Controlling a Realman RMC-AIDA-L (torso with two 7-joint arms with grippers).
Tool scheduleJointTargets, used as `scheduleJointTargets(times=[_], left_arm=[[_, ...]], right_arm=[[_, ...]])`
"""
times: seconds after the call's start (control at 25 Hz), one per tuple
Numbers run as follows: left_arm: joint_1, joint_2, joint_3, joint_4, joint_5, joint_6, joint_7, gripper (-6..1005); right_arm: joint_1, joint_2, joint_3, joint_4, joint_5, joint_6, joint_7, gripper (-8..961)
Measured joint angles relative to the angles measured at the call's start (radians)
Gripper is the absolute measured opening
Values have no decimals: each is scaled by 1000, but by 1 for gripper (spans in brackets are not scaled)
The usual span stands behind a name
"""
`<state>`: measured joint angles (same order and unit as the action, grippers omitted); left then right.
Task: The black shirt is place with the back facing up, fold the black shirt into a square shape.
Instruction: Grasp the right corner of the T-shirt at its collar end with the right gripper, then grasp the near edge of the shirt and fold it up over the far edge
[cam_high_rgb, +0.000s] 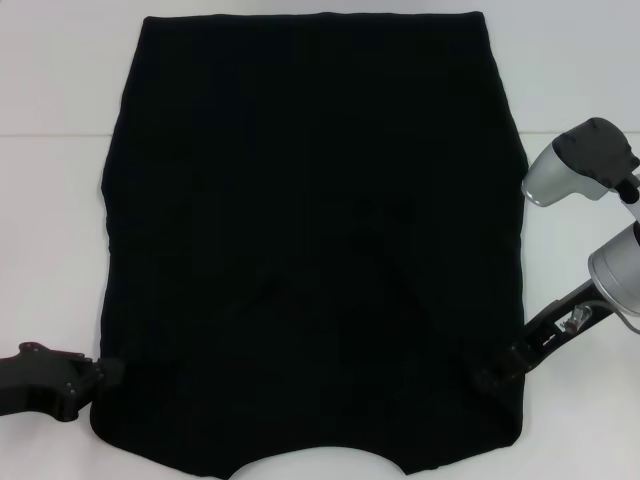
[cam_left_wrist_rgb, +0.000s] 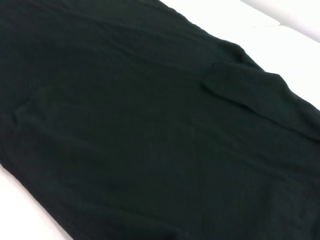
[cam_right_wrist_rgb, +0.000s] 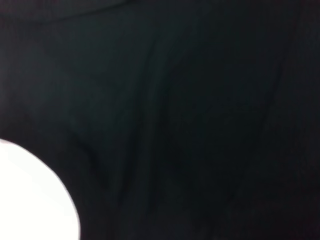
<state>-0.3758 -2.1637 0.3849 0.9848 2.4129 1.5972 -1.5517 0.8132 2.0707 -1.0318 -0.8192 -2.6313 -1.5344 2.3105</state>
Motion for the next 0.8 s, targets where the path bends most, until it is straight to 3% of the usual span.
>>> scheduleJointTargets(times=[0.8], left_arm=[[-3, 1, 0, -2, 0, -7, 2, 14]], right_arm=[[26, 15, -52, -9, -49, 20, 44, 531]])
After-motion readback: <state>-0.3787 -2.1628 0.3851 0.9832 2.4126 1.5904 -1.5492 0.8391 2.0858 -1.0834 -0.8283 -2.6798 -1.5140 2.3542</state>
